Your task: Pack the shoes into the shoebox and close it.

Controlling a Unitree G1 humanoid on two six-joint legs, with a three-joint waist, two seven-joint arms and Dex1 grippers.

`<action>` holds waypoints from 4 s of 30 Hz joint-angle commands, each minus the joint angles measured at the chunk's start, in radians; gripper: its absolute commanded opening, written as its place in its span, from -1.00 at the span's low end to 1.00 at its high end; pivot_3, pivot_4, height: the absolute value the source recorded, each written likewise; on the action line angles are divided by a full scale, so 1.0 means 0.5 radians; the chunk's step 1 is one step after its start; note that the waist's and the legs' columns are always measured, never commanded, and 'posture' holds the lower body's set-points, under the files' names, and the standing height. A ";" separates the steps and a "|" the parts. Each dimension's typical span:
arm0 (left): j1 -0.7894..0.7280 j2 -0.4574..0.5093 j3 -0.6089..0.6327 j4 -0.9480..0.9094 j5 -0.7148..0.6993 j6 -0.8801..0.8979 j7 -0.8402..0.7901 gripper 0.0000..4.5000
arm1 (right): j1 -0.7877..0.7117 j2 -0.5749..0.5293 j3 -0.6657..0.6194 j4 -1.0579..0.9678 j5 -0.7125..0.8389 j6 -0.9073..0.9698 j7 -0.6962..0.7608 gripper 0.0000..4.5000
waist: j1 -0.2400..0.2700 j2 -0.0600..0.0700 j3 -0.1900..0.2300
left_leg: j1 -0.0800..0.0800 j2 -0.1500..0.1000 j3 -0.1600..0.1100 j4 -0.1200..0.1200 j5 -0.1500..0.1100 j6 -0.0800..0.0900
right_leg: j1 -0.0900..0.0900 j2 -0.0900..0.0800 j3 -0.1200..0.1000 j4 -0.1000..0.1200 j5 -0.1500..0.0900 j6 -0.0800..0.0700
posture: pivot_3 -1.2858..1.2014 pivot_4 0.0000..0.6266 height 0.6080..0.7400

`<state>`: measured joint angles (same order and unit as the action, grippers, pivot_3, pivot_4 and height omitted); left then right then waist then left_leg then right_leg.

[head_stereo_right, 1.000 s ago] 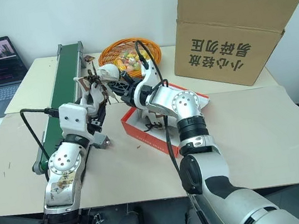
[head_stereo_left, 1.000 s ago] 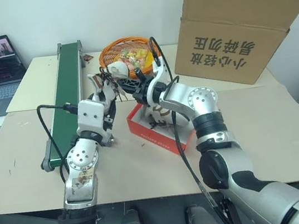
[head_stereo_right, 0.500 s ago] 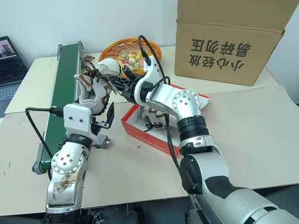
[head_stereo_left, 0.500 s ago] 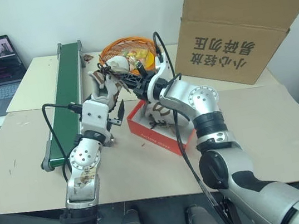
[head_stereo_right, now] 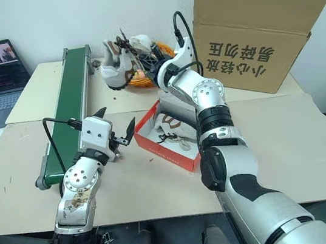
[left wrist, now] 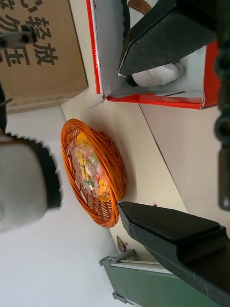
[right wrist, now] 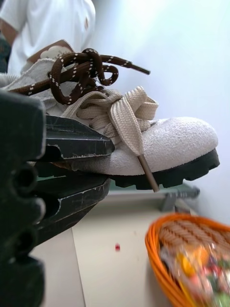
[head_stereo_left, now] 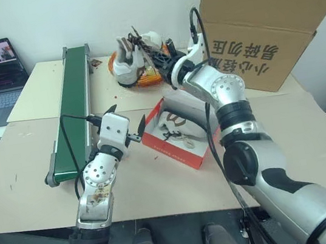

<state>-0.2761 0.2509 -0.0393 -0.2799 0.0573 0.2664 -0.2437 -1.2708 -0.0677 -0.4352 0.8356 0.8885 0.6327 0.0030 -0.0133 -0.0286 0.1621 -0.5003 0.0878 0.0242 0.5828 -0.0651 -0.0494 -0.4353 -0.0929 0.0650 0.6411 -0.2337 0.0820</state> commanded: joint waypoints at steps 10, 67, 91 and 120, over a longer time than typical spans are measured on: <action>0.206 0.176 0.297 -0.063 -0.007 0.019 0.047 0.98 | -0.028 -1.017 0.855 -1.141 -0.404 0.815 1.130 -0.94 | -0.039 0.007 0.005 | -0.004 0.001 0.000 0.001 -0.001 0.001 | -0.011 0.000 0.002 0.005 -0.002 -0.002 | 0.03 -0.52 0.72; 0.259 0.824 0.185 -0.924 -0.823 1.021 -0.594 0.98 | 0.227 -0.656 2.033 -0.488 -1.987 -0.421 2.058 -0.94 | -0.002 0.007 0.006 | 0.003 0.000 0.004 0.010 -0.001 0.000 | -0.003 -0.001 0.002 0.008 -0.007 -0.012 | 0.03 -0.52 0.72; 0.192 0.800 0.154 -0.928 -0.842 1.075 -0.540 1.00 | 0.282 -0.463 1.568 -0.525 -1.944 -0.179 2.016 0.66 | -0.007 0.006 0.005 | 0.028 0.000 0.004 -0.004 -0.002 -0.002 | 0.015 -0.001 0.002 0.010 -0.012 -0.014 | 0.03 -0.52 0.72; 0.020 0.769 -0.035 -0.722 -0.735 0.878 -0.602 1.00 | 0.824 -1.346 0.696 0.057 -1.620 -0.242 1.752 -0.99 | -0.033 0.006 0.006 | 0.033 -0.003 0.003 0.002 -0.001 -0.001 | 0.027 -0.003 0.005 0.002 -0.016 -0.001 | 0.03 -0.52 0.72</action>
<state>-0.2431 0.6381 -0.0618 -0.6304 -0.3163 0.7332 -0.5403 -0.8379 -0.7391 -0.1088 0.8062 0.1083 0.5959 0.9015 -0.0296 -0.0257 0.1651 -0.4828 0.0862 0.0257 0.5840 -0.0656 -0.0498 -0.4211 -0.0944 0.0675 0.6417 -0.2430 0.0832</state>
